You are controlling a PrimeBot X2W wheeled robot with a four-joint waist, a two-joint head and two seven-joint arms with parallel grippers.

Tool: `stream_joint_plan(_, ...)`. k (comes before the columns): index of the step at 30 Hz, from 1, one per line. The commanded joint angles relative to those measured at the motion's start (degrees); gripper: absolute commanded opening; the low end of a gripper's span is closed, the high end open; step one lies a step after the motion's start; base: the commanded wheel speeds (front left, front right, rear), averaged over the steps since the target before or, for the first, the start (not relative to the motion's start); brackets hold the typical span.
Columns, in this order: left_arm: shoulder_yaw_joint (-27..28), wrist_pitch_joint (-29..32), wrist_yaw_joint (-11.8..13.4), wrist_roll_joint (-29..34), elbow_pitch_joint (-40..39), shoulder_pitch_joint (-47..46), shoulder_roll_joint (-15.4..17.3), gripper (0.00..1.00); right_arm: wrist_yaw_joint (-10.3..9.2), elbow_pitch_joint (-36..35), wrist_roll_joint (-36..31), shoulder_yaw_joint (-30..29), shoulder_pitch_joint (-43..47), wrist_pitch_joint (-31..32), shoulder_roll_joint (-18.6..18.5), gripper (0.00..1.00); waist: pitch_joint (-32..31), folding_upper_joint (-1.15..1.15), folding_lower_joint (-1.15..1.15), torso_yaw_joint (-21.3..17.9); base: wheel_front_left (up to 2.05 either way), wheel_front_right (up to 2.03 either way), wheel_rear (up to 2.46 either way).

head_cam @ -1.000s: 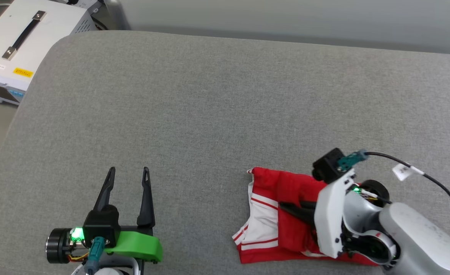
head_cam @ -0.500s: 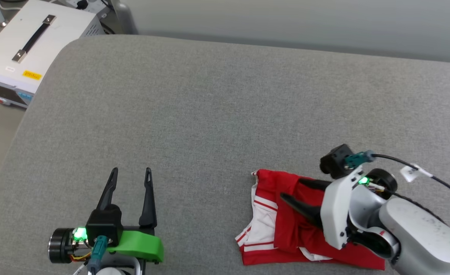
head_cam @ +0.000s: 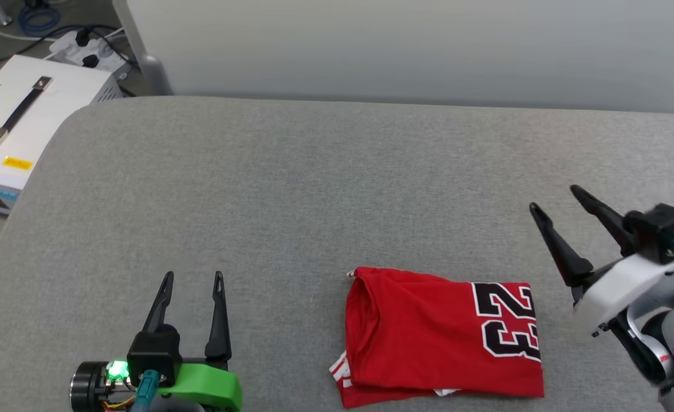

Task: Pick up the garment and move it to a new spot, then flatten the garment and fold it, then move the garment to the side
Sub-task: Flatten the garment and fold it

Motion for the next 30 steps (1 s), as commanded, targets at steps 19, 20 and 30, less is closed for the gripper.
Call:
stream_joint_plan(19, -0.7, -0.3, -0.3, 0.7, -2.1, 3.1, 0.6, 1.0, -0.03, -3.3, -24.0, -20.6, 18.1, -14.0, 17.8, 1.0, -3.6, 0.0, 0.0, -2.5, 0.0, 0.0, 0.0)
stream_joint_plan(20, -0.7, -0.3, -0.2, 0.7, -2.1, 3.2, 0.7, 1.0, -0.03, -3.7, -24.4, -20.7, 18.6, -14.0, 18.1, 1.0, -3.6, 0.0, 0.0, -2.6, 0.0, 0.0, 0.0)
stream_joint_plan(30, -1.2, -0.3, 0.6, 0.9, -2.0, 4.2, 0.7, 1.0, -0.03, -5.3, -24.6, -21.9, 21.8, -14.0, 20.4, 1.0, -4.0, 0.0, 0.0, -2.3, 0.0, 0.0, 0.0)
